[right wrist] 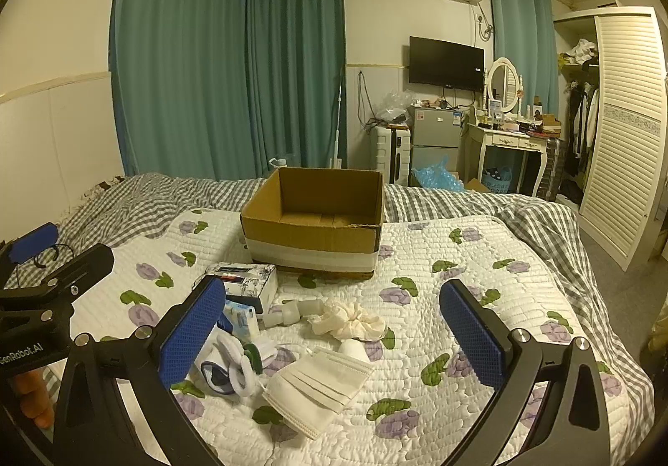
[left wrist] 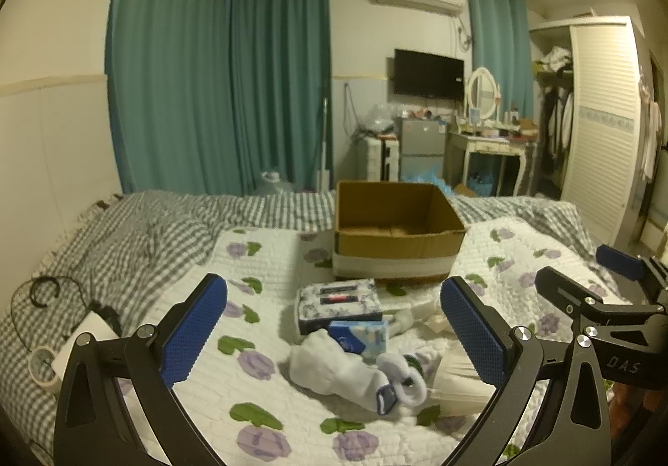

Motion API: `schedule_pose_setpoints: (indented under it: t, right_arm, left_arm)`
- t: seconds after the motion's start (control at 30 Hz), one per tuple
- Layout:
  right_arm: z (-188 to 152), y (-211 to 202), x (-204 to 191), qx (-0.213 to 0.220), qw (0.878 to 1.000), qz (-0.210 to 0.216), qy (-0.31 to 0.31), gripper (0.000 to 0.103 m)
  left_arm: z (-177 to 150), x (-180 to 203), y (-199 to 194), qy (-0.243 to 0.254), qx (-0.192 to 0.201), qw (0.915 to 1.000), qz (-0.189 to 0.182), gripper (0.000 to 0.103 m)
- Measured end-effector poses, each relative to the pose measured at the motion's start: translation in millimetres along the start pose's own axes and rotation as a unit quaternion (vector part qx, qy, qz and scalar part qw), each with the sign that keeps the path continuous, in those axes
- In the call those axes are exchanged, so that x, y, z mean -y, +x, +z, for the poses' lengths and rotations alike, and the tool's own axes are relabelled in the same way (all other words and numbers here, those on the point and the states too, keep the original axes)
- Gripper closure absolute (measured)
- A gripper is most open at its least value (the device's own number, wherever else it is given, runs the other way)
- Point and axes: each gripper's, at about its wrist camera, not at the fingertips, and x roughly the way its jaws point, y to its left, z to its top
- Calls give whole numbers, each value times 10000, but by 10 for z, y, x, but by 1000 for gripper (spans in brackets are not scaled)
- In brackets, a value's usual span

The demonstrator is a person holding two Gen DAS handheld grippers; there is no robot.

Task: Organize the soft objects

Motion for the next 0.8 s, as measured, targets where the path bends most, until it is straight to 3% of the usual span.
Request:
schedule_pose_setpoints:
  t: [0.27, 0.5, 0.7, 0.8]
  right_arm:
    - [8, 63, 63, -196, 9998, 25, -39, 0]
    - [-367, 648, -11, -1109, 9928, 115, -435, 0]
    - [-780, 1110, -89, -2061, 9761, 327, -614, 11]
    - [-858, 1161, -99, -2188, 9729, 360, -662, 16]
  left_arm:
    - [-70, 0, 109, 21, -157, 9999, 5, 0]
    - [-282, -38, 371, 1, -574, 9983, 120, 0]
    - [-439, 3, 547, 37, -874, 9961, 118, 0]
    - [-513, 25, 653, 38, -1071, 9942, 48, 0]
